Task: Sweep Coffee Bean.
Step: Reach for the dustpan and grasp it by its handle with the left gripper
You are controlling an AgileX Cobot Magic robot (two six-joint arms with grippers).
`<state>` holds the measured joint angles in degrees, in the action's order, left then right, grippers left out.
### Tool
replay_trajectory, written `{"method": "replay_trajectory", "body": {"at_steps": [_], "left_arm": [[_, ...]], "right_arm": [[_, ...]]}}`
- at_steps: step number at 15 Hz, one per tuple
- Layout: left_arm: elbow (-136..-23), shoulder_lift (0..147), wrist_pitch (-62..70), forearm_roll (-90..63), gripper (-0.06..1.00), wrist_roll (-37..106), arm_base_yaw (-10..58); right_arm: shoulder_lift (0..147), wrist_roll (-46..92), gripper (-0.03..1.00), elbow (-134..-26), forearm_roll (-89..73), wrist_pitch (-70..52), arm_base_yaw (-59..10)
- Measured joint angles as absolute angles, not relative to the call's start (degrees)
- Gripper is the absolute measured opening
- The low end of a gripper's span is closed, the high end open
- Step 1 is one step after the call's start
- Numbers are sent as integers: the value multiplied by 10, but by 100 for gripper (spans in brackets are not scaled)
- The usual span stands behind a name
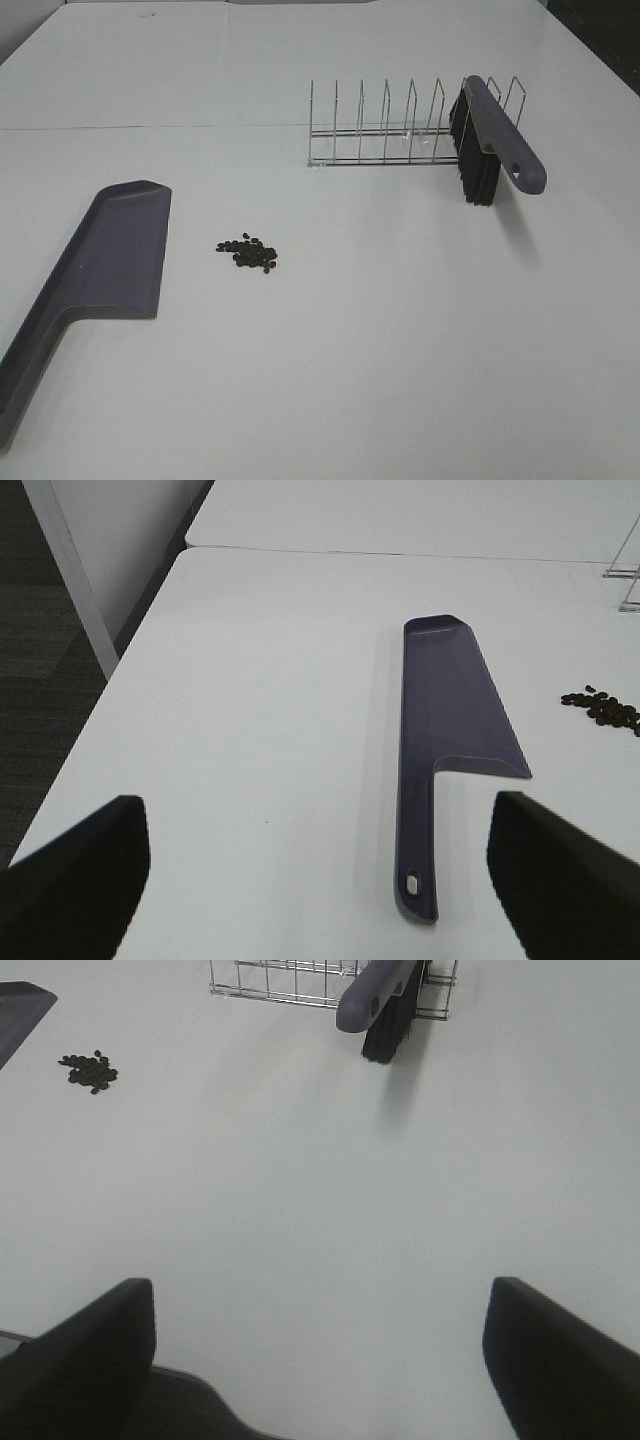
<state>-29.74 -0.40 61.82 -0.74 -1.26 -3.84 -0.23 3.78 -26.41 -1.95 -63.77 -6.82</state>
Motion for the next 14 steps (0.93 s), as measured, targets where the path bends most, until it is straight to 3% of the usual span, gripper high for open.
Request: {"method": "replay_trajectory", "body": {"at_steps": [14], "left_arm": [[-297, 15, 618, -7, 81, -12, -38]], "right_arm": [[-2, 38, 75, -264, -19, -638, -68]]}}
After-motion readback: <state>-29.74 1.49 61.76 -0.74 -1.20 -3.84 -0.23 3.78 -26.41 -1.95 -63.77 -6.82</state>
